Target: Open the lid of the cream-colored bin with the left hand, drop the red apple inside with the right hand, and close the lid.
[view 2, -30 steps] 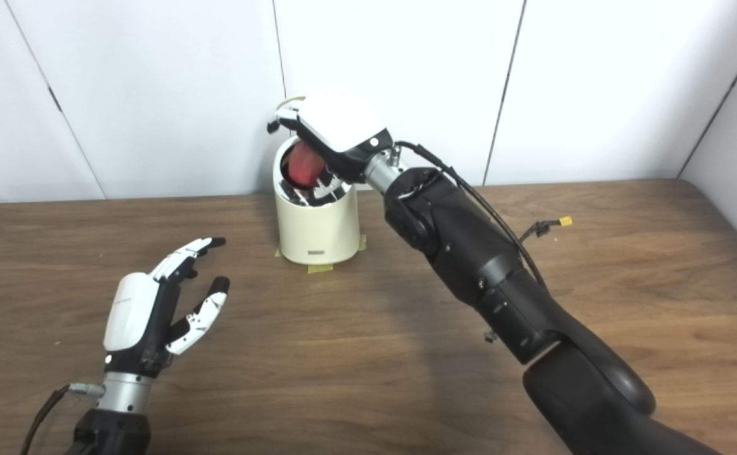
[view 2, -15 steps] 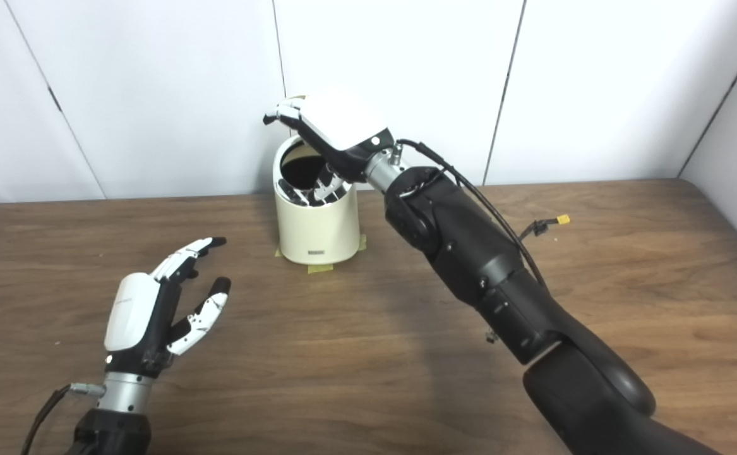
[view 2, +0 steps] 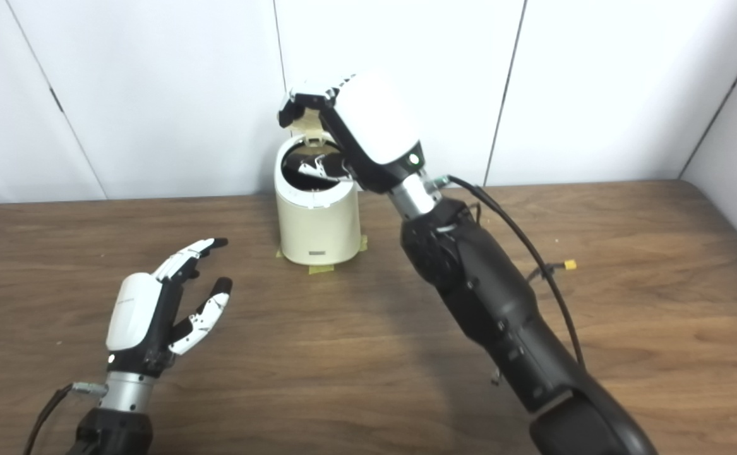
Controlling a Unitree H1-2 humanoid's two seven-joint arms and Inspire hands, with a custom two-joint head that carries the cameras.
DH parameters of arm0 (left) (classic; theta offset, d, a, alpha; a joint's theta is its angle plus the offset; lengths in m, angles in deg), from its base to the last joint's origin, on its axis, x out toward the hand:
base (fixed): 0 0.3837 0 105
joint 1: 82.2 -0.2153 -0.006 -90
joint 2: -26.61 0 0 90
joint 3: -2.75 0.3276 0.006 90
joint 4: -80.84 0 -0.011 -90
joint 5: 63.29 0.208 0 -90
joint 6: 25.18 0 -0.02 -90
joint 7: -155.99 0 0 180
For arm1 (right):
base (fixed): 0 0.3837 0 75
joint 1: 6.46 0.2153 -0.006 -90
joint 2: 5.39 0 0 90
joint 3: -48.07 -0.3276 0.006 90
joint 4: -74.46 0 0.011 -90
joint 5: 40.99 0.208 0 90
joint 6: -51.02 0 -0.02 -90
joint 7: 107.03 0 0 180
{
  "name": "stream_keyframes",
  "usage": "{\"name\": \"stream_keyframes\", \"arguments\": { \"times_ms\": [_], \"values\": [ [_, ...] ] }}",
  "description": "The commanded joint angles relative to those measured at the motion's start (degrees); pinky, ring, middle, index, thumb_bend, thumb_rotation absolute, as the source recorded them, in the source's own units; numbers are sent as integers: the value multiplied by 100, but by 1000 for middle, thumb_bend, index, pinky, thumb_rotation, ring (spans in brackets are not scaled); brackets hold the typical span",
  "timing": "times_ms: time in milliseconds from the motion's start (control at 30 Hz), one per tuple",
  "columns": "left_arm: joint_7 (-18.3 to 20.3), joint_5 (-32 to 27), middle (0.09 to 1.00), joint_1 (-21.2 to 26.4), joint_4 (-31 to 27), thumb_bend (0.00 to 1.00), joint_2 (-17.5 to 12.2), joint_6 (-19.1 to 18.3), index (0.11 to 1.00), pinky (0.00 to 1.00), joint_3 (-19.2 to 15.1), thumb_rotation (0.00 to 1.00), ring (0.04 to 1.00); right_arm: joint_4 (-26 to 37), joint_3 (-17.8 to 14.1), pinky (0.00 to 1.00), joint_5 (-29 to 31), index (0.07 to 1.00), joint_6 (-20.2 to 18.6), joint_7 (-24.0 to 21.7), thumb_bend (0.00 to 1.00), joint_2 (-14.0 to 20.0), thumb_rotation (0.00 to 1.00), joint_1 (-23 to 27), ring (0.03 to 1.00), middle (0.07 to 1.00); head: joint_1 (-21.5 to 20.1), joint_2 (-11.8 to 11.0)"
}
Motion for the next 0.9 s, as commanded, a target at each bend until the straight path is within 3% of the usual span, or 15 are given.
{"name": "stream_keyframes", "arguments": {
  "times_ms": [0,133,200,267,333,400,567,667,733,867],
  "values": [
    [-180,36,839,89,101,345,30,94,827,653,19,792,800,359,-302,285,433,492,-218,-230,521,10,12,-95,369,473,11,5],
    [-152,43,840,90,77,340,29,48,830,653,23,788,801,602,-640,372,887,495,-153,-286,517,-71,13,-710,465,486,18,2],
    [-144,41,842,87,62,341,23,44,832,656,19,794,802,727,-783,419,1216,495,-189,-448,503,-105,129,-994,534,601,11,12],
    [-154,53,841,91,72,343,17,50,833,654,17,795,800,695,-877,462,1507,497,-74,-572,497,-40,165,-1231,591,668,8,17],
    [-180,67,839,96,92,347,14,74,833,651,16,796,799,581,-935,531,1767,692,103,-702,531,61,548,-1413,663,733,20,14],
    [-206,74,836,94,106,349,16,96,830,648,10,787,797,448,-1011,589,2006,767,188,-793,565,95,634,-1608,717,772,39,17],
    [-189,78,835,91,87,346,2,83,829,645,-1,784,795,312,-1152,613,2386,794,197,-981,583,80,627,-2042,742,794,42,35],
    [-154,38,836,101,96,350,0,58,831,650,-17,784,798,309,-1155,628,2445,805,194,-1099,542,101,618,-2231,760,809,83,35],
    [-99,52,840,132,56,353,9,-28,833,658,-27,792,806,256,-1137,639,2376,810,235,-1123,444,125,585,-2352,773,808,110,30],
    [-12,74,830,293,-72,389,9,-213,829,680,-68,852,818,223,-1134,652,2314,797,160,-1166,283,68,617,-2593,769,795,125,14]
  ]
}}
